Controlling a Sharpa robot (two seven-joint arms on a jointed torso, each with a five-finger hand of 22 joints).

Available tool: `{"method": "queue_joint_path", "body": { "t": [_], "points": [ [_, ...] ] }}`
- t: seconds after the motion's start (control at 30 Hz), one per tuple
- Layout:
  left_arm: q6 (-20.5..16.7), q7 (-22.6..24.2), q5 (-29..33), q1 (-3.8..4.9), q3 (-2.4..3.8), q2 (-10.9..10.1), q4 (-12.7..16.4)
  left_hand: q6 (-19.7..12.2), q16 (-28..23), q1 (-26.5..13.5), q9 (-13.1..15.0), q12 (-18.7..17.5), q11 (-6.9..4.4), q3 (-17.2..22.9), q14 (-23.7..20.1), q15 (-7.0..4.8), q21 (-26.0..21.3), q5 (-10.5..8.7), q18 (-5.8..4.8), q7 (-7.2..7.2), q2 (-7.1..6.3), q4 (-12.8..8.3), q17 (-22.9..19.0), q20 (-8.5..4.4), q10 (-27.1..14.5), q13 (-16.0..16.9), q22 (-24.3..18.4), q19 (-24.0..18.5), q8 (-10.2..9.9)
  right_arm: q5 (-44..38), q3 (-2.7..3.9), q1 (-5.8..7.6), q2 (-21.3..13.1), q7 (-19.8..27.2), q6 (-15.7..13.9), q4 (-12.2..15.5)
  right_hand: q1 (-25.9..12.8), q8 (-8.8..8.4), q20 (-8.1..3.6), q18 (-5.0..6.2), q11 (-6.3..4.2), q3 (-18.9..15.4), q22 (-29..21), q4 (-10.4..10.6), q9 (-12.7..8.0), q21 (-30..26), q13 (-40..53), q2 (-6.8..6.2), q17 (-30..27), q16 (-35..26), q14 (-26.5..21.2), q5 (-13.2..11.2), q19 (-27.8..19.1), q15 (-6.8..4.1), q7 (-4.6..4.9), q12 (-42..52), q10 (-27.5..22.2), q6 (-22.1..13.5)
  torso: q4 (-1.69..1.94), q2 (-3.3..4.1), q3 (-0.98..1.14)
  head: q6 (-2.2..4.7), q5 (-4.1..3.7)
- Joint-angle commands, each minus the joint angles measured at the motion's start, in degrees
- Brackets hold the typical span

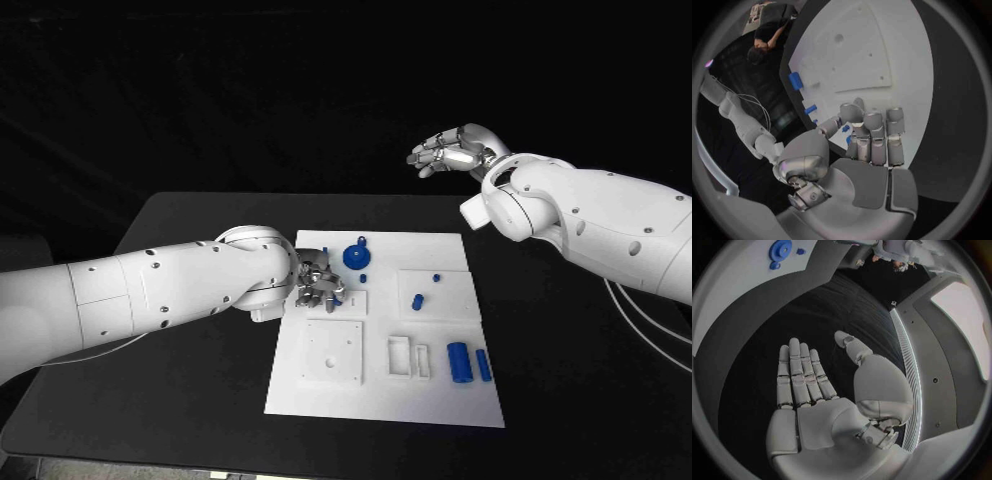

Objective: Assemble the parts on the task board

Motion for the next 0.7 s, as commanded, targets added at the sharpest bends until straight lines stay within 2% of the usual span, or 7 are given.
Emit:
{"method": "queue_joint_path", "body": {
  "t": [0.03,0.5,0.6,0.63,0.7],
  "points": [
    [2.05,-0.17,0.48,-0.20,-0.14,0.15,0.07,8.69,0.38,-1.06,0.05,0.41,-1.65,0.31,0.00,-0.16,0.26,-0.65,0.59,-4.68,-0.49,0.69,-0.10,-7.24,-1.73,-0.09,-0.06,-0.37,-0.31,-0.59,0.03,-0.02,-0.02,0.15,0.70,0.10,0.43,0.33,0.09,-0.05,0.49,-0.12,0.08,-0.27,-0.11,-0.25,-0.14,0.00,0.10,-0.32,-0.14,0.49,-0.36,0.25,1.66,-0.08,-0.08,-0.50,-0.01,-0.03,0.00,-0.03,0.04],
    [1.49,-0.32,0.46,-0.20,-0.13,0.29,-0.32,8.70,0.50,-0.88,0.13,0.62,-1.67,0.74,-0.03,-0.17,0.39,0.13,0.67,-4.70,-0.11,0.51,-0.18,-7.24,-1.80,-0.21,-0.06,-0.46,-0.32,-0.63,0.03,-0.13,-0.02,0.13,0.81,0.08,0.48,0.37,0.18,0.01,0.52,-0.08,0.14,-0.20,-0.20,-0.30,-0.44,0.00,0.19,-0.45,-0.15,0.99,-0.44,0.28,1.67,-0.01,-0.12,-0.50,0.03,0.00,-0.01,-0.03,-0.08],
    [1.02,-0.46,0.39,-0.20,-0.13,0.30,-0.28,8.59,0.52,-1.32,0.20,0.81,-1.63,0.37,-0.10,-0.23,0.50,-4.19,0.74,-4.69,-1.20,1.02,-0.35,-7.26,-1.89,-0.43,-0.14,-0.46,-0.39,-0.65,0.03,-0.16,-0.03,0.13,0.81,0.08,0.52,0.37,0.20,0.02,0.52,-0.07,0.15,-0.21,-0.23,-0.32,-0.51,-0.01,0.21,-0.49,-0.17,1.10,-0.48,0.29,1.67,0.01,-0.14,-0.50,0.02,0.00,-0.02,-0.02,-0.07],
    [0.78,-0.53,0.38,-0.20,-0.13,0.30,-0.28,8.49,0.50,-1.83,0.25,0.85,-1.60,-0.06,-0.18,-0.26,0.48,-8.66,0.78,-4.71,-2.47,1.90,-0.43,-7.27,-1.93,-0.54,-0.24,-0.46,-0.43,-0.66,0.03,-0.17,-0.03,0.13,0.82,0.08,0.53,0.37,0.21,0.03,0.53,-0.06,0.15,-0.22,-0.23,-0.33,-0.53,-0.02,0.21,-0.50,-0.17,1.11,-0.49,0.30,1.67,0.01,-0.15,-0.51,0.02,0.00,-0.02,-0.02,-0.07],
    [0.23,-0.65,0.32,-0.20,-0.13,0.28,-0.33,8.37,0.48,-2.35,0.28,0.85,-1.58,-0.59,-0.25,-0.31,0.49,-8.84,0.78,-4.61,-4.36,2.68,-0.53,-7.26,-2.01,-0.68,-0.31,-0.47,-0.50,-0.66,0.03,-0.18,-0.03,0.13,0.87,0.08,0.56,0.37,0.21,0.04,0.53,-0.06,0.16,-0.23,-0.25,-0.34,-0.57,-0.04,0.22,-0.53,-0.19,1.14,-0.52,0.30,1.68,0.01,-0.16,-0.52,0.00,-0.01,-0.02,-0.02,-0.09]
  ]
}}
